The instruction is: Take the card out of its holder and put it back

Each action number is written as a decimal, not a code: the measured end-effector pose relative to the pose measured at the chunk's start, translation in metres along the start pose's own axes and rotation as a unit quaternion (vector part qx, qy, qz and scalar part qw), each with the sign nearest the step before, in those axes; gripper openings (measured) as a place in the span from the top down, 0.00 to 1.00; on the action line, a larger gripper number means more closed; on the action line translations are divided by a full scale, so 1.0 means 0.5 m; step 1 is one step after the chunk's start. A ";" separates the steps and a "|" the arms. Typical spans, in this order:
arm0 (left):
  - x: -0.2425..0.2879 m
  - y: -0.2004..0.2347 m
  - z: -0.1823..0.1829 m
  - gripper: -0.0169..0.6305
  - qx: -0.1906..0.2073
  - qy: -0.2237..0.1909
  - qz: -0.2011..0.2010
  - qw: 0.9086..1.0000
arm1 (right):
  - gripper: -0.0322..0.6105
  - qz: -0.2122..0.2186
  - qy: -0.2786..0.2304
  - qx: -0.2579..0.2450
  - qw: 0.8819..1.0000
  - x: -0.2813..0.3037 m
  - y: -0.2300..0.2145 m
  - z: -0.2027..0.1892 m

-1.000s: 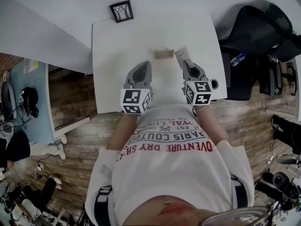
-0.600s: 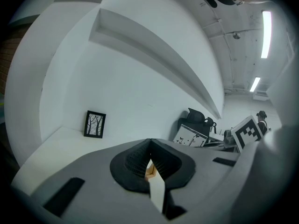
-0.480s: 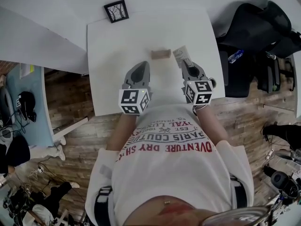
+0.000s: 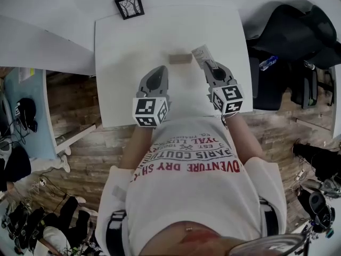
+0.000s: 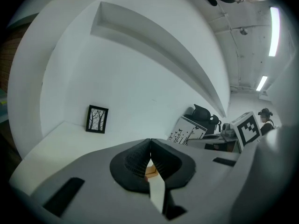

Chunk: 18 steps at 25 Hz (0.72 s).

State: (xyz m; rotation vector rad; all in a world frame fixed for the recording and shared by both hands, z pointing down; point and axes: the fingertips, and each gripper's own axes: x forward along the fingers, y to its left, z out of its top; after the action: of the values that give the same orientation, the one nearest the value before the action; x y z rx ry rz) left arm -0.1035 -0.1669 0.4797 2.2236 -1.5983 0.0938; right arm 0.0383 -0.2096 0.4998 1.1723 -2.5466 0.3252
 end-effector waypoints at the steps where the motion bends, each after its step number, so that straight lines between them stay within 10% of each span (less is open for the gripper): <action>1: 0.006 0.000 -0.001 0.94 -0.001 0.002 0.004 1.000 | 0.90 0.015 -0.003 -0.016 1.000 0.006 0.000 0.007; 10: 0.042 0.008 -0.025 0.94 -0.016 0.030 0.048 0.998 | 0.90 0.163 -0.003 -0.099 0.982 0.078 0.000 0.052; 18: 0.068 0.001 -0.041 0.94 -0.015 0.046 0.072 0.996 | 0.90 0.300 0.019 -0.178 0.937 0.116 0.017 0.068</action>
State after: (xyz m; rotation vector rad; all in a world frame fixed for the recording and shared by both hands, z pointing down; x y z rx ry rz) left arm -0.0884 -0.1902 0.5082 2.0488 -1.6968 0.2079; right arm -0.0099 -0.2557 0.4897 0.2420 -2.7178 0.0090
